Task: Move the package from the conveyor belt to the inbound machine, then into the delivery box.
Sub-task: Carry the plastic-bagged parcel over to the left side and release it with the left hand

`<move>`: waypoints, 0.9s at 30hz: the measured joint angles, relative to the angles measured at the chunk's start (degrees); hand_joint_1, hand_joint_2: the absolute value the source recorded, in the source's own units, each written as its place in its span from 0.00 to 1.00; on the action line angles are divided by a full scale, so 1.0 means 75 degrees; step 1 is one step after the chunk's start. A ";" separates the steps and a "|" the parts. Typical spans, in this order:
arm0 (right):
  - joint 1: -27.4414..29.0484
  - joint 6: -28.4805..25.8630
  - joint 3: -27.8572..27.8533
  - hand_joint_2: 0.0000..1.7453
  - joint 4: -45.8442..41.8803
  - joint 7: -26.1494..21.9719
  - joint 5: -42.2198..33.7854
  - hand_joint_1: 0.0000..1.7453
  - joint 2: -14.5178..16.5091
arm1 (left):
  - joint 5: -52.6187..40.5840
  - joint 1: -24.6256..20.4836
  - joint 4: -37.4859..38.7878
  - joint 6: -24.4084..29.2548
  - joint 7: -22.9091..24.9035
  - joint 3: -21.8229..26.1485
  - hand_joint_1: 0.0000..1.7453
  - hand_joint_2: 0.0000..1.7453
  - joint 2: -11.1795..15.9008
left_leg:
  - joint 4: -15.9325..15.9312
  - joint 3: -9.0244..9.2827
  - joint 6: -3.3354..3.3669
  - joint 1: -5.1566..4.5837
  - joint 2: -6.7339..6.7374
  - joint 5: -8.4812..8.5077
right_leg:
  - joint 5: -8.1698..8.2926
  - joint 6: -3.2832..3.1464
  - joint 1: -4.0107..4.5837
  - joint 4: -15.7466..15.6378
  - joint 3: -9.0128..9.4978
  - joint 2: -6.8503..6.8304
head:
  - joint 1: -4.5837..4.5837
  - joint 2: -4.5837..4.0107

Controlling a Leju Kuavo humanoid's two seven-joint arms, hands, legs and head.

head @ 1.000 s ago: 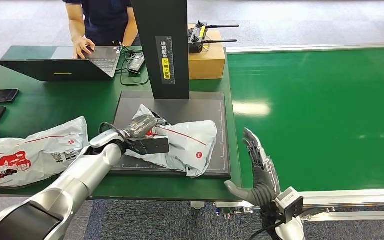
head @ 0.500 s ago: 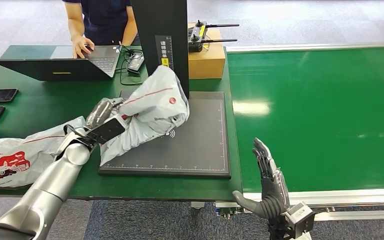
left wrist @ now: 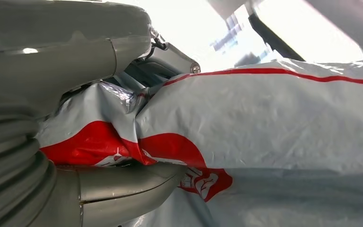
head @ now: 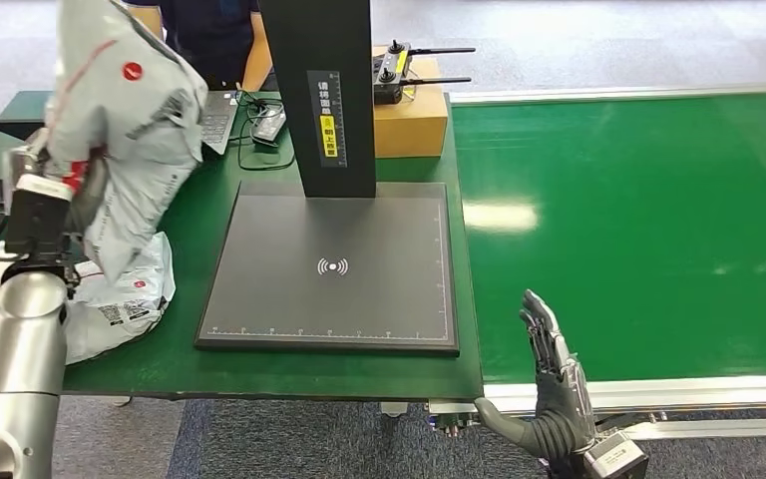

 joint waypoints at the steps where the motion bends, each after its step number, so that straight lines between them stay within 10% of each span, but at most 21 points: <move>1: 0.0007 0.0022 -0.0023 1.00 -0.0034 0.0001 0.0025 0.00 0.0031 | -0.0130 -0.0060 0.0010 0.0195 0.0114 0.0207 1.00 1.00 0.0060 | 0.0000 -0.0001 -0.0002 0.0002 0.0000 0.0001 | -0.0001 -0.0002 0.0002 0.0000 -0.0001 0.0000 | 0.0000 0.0000; 16: 0.0039 0.0055 -0.0097 1.00 -0.0130 0.0001 -0.0013 0.00 0.0184 | -0.2570 -0.1635 0.2537 0.2419 0.2234 0.2302 1.00 1.00 0.1647 | 0.0000 -0.0012 -0.0020 0.0020 -0.0003 0.0003 | -0.0007 -0.0017 0.0019 0.0003 -0.0008 -0.0005 | -0.0001 0.0000; 22: 0.0106 -0.0033 -0.0093 1.00 -0.0144 0.0001 0.0066 0.00 0.0302 | -0.3714 -0.2478 0.3580 0.2473 0.3313 0.2313 0.00 1.00 0.1884 | 0.0003 -0.0014 -0.0021 0.0019 -0.0005 0.0004 | -0.0005 -0.0018 0.0018 0.0003 -0.0007 -0.0007 | -0.0001 0.0000; 27: 0.0176 -0.0036 -0.0093 1.00 -0.0218 0.0001 0.0101 0.00 0.0383 | -0.3980 -0.3004 0.4018 0.1837 0.3448 0.2283 0.00 1.00 0.1839 | 0.0006 -0.0016 -0.0021 0.0019 -0.0004 0.0004 | -0.0003 -0.0020 0.0017 0.0002 -0.0009 -0.0005 | 0.0001 0.0000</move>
